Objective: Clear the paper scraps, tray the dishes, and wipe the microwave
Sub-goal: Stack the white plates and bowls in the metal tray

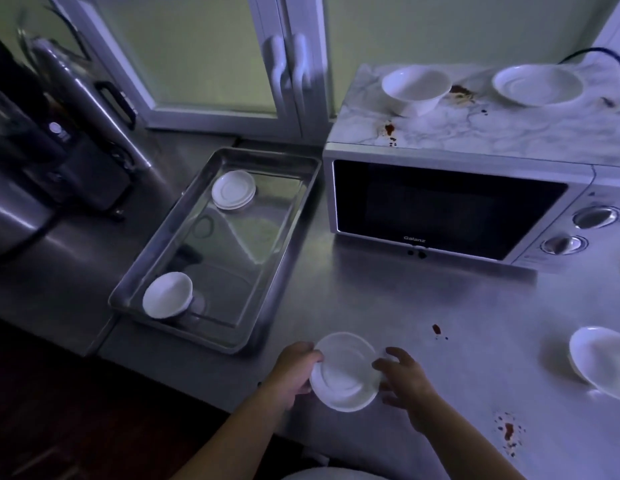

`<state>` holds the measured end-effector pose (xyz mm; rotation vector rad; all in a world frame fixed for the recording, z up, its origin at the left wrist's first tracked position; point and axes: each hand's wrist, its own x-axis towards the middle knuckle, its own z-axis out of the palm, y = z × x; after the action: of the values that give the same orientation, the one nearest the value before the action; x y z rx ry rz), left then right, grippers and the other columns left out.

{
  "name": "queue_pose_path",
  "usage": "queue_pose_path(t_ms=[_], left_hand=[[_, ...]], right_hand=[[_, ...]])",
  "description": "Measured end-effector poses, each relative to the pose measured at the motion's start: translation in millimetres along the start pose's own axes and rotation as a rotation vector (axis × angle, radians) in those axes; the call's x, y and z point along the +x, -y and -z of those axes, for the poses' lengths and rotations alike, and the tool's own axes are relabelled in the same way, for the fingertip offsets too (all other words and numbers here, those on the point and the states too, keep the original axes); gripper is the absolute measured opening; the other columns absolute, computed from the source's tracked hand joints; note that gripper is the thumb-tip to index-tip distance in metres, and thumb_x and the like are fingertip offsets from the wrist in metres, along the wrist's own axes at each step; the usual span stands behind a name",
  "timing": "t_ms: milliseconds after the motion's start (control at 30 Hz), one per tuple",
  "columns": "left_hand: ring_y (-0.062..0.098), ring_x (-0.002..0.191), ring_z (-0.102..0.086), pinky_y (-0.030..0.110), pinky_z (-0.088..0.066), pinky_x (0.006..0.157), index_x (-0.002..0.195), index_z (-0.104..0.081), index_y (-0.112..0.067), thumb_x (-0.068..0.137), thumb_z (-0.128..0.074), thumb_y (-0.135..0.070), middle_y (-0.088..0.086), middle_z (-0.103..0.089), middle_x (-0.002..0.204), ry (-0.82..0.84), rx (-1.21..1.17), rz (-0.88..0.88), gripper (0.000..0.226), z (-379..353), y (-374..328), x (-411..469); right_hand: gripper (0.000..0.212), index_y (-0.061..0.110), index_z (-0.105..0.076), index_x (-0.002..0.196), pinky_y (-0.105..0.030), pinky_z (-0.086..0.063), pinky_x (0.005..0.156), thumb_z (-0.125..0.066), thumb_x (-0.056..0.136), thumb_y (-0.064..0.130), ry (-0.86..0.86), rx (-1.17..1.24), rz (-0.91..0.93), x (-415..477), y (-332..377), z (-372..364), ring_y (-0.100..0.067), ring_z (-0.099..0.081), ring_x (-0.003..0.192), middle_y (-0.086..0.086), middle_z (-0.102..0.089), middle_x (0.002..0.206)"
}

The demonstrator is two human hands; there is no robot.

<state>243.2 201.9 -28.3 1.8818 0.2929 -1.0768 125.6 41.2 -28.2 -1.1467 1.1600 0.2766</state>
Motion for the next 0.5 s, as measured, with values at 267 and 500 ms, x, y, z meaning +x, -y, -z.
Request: queue_pose_path(t_ms=[267, 500], left_hand=[[0.012, 0.072, -0.070, 0.028, -0.055, 0.054, 0.100, -0.071, -0.015, 0.074, -0.064, 0.009, 0.005, -0.072, 0.094, -0.072, -0.166, -0.175, 0.036, 16.5, -29.9, -39.5], [0.022, 0.088, -0.068, 0.036, -0.056, 0.061, 0.109, -0.072, -0.014, 0.086, -0.062, 0.009, 0.007, -0.073, 0.104, -0.055, -0.292, -0.287, 0.035, 66.1, -59.5, -44.0]], right_hand=[[0.028, 0.015, -0.075, 0.091, -0.032, -0.052, 0.055, -0.055, 0.090, -0.004, 0.162, 0.047, 0.242, 0.9, 41.5, 11.4, -0.029, -0.063, 0.071, -0.013, -0.068, 0.083], [0.030, 0.017, -0.076, 0.104, -0.036, -0.056, 0.061, -0.057, 0.089, -0.003, 0.268, 0.056, 0.379, -9.3, 98.5, -22.1, -0.027, -0.067, 0.081, -0.011, -0.074, 0.096]])
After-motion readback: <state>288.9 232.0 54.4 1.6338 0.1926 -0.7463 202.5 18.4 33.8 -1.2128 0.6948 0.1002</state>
